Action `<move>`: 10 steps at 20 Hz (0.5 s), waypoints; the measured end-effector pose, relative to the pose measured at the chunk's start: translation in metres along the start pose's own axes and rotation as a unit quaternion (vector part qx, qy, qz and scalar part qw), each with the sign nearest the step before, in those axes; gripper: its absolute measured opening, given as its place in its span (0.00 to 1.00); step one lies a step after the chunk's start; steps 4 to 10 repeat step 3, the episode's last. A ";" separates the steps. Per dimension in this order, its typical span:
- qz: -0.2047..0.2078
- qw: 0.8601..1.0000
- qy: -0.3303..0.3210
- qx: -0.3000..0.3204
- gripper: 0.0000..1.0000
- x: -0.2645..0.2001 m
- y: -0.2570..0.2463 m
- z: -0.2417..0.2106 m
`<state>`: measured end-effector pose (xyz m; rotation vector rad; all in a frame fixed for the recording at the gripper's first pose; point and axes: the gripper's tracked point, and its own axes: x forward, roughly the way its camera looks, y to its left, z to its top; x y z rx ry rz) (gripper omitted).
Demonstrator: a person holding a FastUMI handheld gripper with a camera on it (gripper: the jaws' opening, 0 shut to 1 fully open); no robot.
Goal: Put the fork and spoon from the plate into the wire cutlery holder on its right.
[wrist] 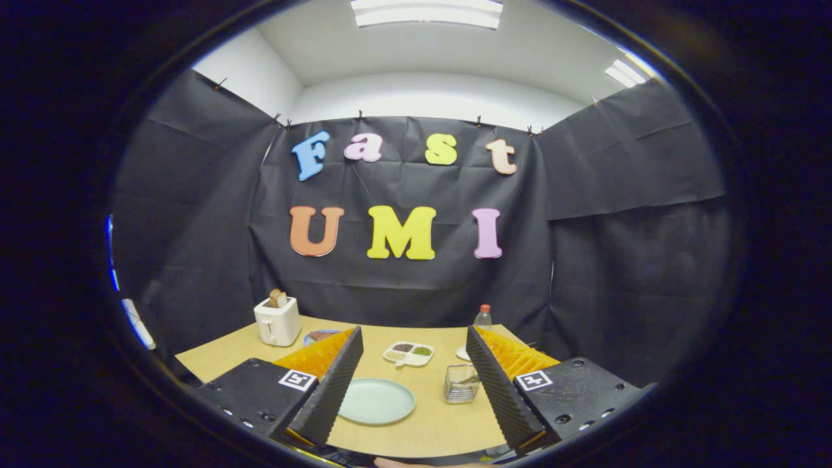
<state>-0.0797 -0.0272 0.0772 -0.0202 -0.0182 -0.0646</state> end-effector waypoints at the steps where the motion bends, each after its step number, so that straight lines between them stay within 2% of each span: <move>1: 0.002 1.000 0.001 -0.002 0.95 0.000 0.002 0.001; 10: 0.008 1.000 -0.002 -0.002 0.95 -0.001 0.004 0.001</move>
